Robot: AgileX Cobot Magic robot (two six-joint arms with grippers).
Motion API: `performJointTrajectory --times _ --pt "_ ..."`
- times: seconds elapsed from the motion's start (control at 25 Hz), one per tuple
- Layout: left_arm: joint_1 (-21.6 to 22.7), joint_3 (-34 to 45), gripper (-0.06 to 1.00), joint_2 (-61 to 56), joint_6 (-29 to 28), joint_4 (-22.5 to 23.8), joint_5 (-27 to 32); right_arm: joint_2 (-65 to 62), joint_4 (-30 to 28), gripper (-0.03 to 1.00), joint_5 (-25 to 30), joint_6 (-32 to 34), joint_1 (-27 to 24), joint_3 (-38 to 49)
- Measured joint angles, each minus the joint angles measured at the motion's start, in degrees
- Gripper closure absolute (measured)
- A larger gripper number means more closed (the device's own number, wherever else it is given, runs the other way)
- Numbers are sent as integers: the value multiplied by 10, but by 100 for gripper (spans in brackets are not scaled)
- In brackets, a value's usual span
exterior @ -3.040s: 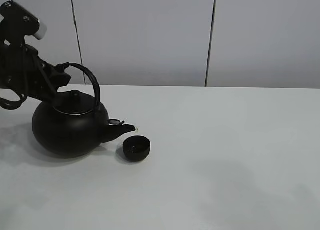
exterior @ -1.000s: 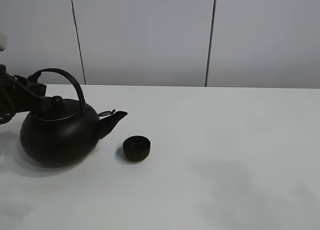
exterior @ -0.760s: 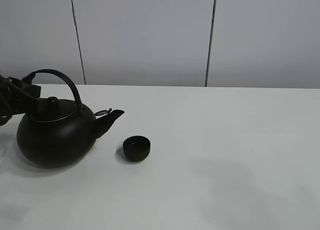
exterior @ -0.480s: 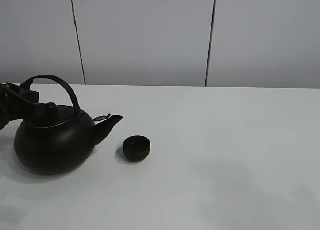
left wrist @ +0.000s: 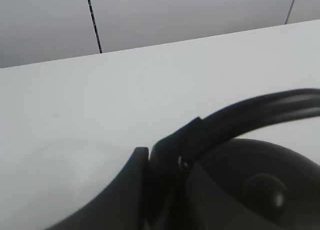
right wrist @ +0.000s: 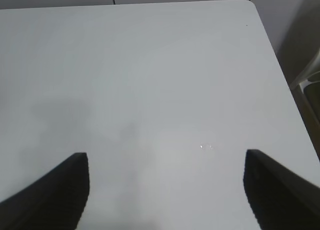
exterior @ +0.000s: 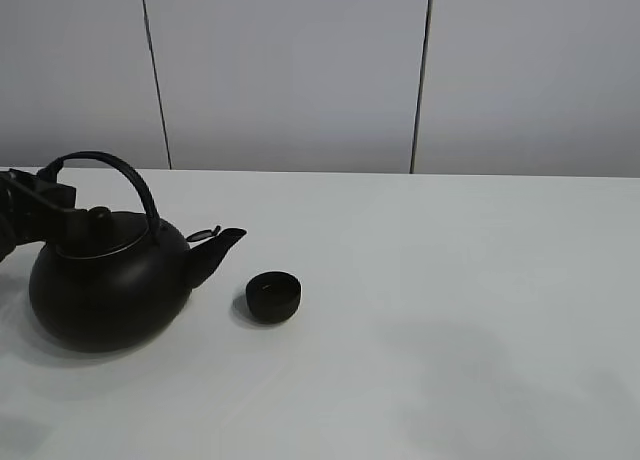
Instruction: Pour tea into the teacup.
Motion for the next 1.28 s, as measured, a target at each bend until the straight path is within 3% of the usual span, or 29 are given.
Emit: performJointTrajectory --times 0.28,0.8,1.12,1.28 --pt "0 17 79 -1 -5 17 -25 0 0 39 -1 0 0 0" --pt "0 29 30 -8 -57 35 -77 0 0 39 -1 0 0 0" --pt "-2 91 25 -35 -64 50 -112 0 0 39 -1 0 0 0" --pt "-10 108 25 -115 -65 50 -51 0 0 39 -1 0 0 0"
